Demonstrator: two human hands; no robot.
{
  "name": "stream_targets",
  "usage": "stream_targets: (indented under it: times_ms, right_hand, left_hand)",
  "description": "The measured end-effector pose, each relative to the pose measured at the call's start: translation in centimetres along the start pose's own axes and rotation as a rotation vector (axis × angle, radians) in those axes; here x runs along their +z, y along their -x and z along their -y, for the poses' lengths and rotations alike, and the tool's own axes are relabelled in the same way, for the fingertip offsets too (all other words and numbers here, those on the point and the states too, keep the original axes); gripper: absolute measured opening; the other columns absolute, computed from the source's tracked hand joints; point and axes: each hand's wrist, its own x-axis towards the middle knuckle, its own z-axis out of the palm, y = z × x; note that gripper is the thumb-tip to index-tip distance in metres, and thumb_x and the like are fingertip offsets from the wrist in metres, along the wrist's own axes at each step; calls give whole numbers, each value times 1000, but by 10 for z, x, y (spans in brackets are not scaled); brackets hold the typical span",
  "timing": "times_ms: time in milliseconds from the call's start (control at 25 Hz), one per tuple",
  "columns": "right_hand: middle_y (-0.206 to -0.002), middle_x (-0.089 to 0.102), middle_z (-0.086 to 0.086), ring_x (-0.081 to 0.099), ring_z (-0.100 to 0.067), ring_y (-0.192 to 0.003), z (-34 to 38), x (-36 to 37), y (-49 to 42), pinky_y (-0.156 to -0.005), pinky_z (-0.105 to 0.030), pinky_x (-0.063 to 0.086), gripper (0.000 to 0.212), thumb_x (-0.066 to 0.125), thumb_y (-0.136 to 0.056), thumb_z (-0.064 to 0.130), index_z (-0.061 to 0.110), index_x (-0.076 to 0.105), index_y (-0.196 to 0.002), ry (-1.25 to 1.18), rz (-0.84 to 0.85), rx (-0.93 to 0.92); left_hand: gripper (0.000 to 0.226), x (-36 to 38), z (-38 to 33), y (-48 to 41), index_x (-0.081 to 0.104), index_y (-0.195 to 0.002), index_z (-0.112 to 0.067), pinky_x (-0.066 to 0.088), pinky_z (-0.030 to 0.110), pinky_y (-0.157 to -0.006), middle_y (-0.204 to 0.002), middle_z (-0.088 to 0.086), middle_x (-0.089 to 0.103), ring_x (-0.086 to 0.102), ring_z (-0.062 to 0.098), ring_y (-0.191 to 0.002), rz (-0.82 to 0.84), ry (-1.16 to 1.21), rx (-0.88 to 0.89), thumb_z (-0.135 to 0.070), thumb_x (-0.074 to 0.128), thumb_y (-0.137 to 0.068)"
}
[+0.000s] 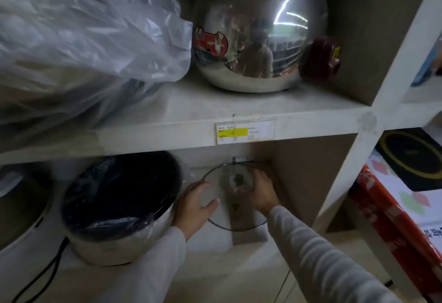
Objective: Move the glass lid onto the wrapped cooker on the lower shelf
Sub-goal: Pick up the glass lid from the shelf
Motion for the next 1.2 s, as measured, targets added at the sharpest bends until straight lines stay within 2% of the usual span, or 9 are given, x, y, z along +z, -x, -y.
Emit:
stream_targets:
  times_ms: [200, 320, 400, 600, 680, 840, 1000, 1080, 1200]
  right_hand:
    - [-139, 52, -14, 54, -35, -124, -3, 22, -16, -102, -39, 46, 86, 79, -73, 41, 26, 37, -145, 62, 158, 39]
    - [-126, 64, -4, 65, -32, -108, -14, 40, -20, -92, -43, 53, 65, 72, -68, 48, 44, 37, -123, 50, 154, -11]
    - [-121, 67, -3, 67, -31, -103, -22, 49, -25, -88, -43, 55, 62, 67, -67, 50, 44, 36, -121, 34, 104, -13]
    - [-120, 71, 0, 68, -28, -106, -25, 52, -21, -88, -39, 54, 67, 69, -74, 47, 32, 48, -135, 17, -6, -54]
    - [-116, 73, 1, 69, -27, -104, -25, 49, -17, -86, -38, 55, 64, 70, -76, 47, 30, 51, -134, 8, -47, -85]
    - [-100, 77, -5, 71, -31, -95, -25, 38, -3, -76, -40, 57, 60, 71, -82, 46, 23, 54, -134, -51, -167, -128]
    - [-75, 71, 3, 70, -24, -76, -8, 13, 12, -59, -31, 48, 55, 75, -80, 47, 22, 61, -126, -75, -282, -139]
    - [-80, 72, 3, 68, -21, -71, 5, 0, 18, -59, -30, 48, 55, 76, -76, 50, 24, 63, -123, -85, -326, -174]
    - [-80, 69, -6, 66, -27, -79, 26, -17, 26, -66, -33, 51, 60, 78, -74, 50, 22, 63, -125, -72, -370, -272]
  left_hand:
    - [64, 16, 12, -8, 53, -135, -20, 35, 27, -106, -142, 3, 50, 45, 19, -132, 127, -27, -224, -31, 78, -77]
    - [77, 26, 15, -9, 44, -143, -19, 32, 26, -109, -148, 7, 42, 40, 21, -136, 182, 10, -325, -30, 80, -75]
    - [85, 32, 21, -9, 39, -146, -19, 31, 28, -110, -150, 8, 38, 38, 21, -137, 196, 26, -375, -32, 81, -74]
    - [96, 44, 25, -4, 30, -150, -19, 27, 25, -110, -156, 5, 29, 31, 18, -142, 191, 120, -475, -35, 83, -72]
    - [97, 46, 23, -1, 29, -151, -19, 27, 25, -111, -157, 3, 28, 29, 18, -143, 169, 164, -482, -35, 83, -72]
    - [97, 45, 9, 1, 27, -151, -25, 25, 37, -118, -161, -1, 22, 24, 17, -146, 60, 250, -453, -43, 81, -72]
    - [100, 46, -16, 8, 34, -145, -39, 37, 46, -112, -159, -16, 10, 31, 22, -144, -83, 297, -341, -60, 77, -57]
    - [90, 42, -25, 15, 41, -137, -47, 39, 44, -111, -157, -25, 0, 28, 18, -145, -117, 324, -247, -57, 79, -56]
    - [77, 30, -40, 22, 50, -129, -46, 38, 43, -112, -157, -24, -5, 23, 13, -147, -192, 339, -153, -53, 83, -59]
